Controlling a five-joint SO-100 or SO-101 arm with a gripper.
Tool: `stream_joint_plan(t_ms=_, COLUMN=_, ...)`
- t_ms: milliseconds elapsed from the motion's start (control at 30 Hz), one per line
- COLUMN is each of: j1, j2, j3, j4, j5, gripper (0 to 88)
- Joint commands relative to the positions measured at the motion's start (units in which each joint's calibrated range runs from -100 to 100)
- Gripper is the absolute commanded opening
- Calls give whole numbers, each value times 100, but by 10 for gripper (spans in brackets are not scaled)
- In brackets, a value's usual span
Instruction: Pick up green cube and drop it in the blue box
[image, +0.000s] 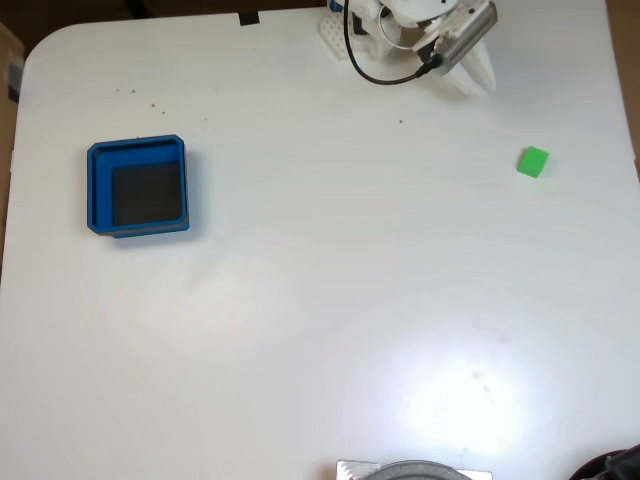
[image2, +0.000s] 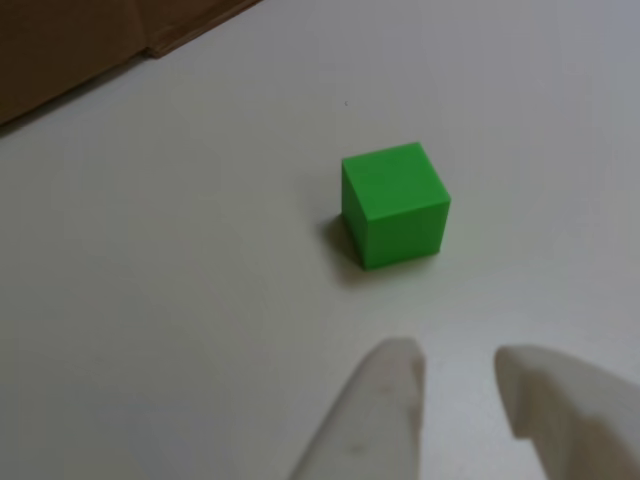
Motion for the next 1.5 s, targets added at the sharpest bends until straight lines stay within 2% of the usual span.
stream_joint_plan(t_ms=0, j1=-15, j2=335, j3=-234, j4=-137, j5=-5, gripper=25)
stream_joint_plan(t_ms=467, j1=-7, j2=2467, j3=-1823, j4=-137, j5=-10, gripper=25)
stream_joint_plan(t_ms=1467, j1=-7, j2=7383, j3=-6939, j4=-121, j5=29, gripper=25)
